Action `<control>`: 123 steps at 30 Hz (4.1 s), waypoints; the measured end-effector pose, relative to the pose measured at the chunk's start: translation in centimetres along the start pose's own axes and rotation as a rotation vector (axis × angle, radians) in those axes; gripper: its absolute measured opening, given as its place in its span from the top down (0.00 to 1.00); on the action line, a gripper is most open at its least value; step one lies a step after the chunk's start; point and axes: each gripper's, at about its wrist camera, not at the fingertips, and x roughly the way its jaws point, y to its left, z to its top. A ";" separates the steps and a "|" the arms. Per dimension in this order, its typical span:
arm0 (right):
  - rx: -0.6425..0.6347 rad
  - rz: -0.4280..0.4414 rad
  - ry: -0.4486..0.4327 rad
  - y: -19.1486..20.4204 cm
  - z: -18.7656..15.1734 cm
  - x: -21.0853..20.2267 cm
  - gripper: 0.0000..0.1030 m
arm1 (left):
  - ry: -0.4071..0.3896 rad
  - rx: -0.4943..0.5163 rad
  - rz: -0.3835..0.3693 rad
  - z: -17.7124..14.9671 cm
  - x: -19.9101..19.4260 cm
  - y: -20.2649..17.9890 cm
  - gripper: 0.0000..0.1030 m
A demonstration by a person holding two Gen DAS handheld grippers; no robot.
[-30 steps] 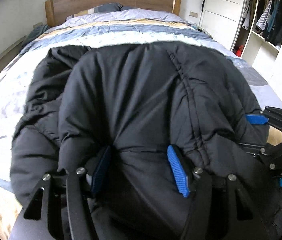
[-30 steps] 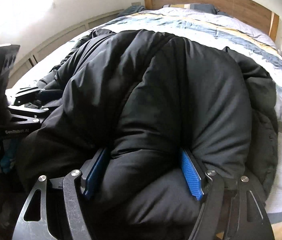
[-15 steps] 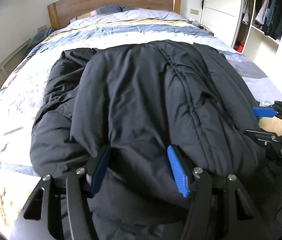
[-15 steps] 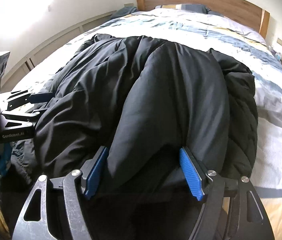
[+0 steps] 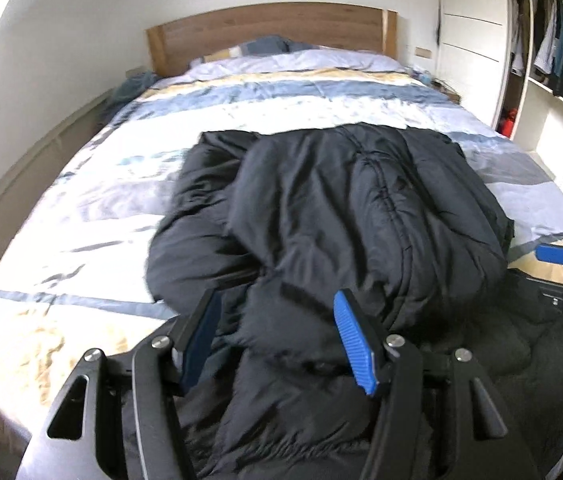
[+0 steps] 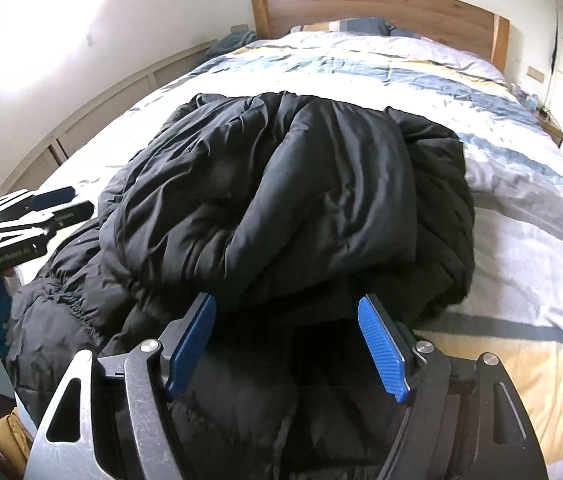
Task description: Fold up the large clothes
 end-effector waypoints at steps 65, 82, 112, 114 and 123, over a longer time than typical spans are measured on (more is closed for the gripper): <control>0.326 -0.175 -0.002 -11.7 -16.3 -13.2 0.00 | 0.131 -0.477 -0.210 -16.9 -5.8 24.9 0.33; 0.481 -0.004 0.114 -14.2 -19.3 -7.2 0.00 | 0.232 -0.782 -0.617 -23.5 0.8 25.3 0.33; 0.611 0.400 0.184 -11.3 -22.8 -3.1 0.05 | 0.226 -0.838 -0.811 -25.7 -0.3 21.6 0.33; 0.617 0.405 0.184 -11.3 -23.1 -3.1 0.12 | 0.220 -0.849 -0.803 -25.7 -0.2 21.5 0.33; 0.623 0.453 0.183 -11.8 -23.4 -3.7 0.55 | 0.193 -0.857 -0.728 -24.9 -0.8 20.2 0.47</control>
